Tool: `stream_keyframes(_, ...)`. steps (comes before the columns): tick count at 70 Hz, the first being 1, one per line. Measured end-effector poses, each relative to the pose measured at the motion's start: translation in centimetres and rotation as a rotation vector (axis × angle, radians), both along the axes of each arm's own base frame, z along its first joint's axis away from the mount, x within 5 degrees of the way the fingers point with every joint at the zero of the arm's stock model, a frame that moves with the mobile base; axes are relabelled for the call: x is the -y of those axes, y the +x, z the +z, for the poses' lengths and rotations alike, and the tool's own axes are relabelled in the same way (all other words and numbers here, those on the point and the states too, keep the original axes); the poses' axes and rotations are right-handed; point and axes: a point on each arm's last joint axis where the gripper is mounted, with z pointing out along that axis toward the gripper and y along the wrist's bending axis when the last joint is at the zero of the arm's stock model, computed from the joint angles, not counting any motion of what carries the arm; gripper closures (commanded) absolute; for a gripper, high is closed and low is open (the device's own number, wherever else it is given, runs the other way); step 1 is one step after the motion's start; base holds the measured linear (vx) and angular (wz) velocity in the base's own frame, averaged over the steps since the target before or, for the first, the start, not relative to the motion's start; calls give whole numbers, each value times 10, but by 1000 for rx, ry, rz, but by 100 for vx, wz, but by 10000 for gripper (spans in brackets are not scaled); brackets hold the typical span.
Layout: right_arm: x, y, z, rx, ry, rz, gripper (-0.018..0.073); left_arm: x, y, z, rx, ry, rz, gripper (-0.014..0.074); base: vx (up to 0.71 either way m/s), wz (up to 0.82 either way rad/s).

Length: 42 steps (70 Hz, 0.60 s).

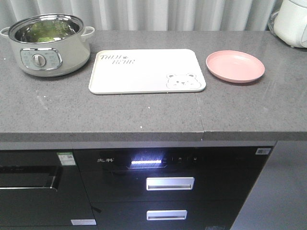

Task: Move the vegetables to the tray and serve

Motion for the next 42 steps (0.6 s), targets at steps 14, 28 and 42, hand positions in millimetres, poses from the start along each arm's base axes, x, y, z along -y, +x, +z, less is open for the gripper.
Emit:
stream_keyframes(14,0,0,0,0,0,0,568,0,0,0,0,0,0,603,19,2)
stream_keyframes(28,0,0,0,0,0,0,568,0,0,0,0,0,0,603,18,1)
stream_keyframes(42,0,0,0,0,0,0,568,0,0,0,0,0,0,603,16,1)
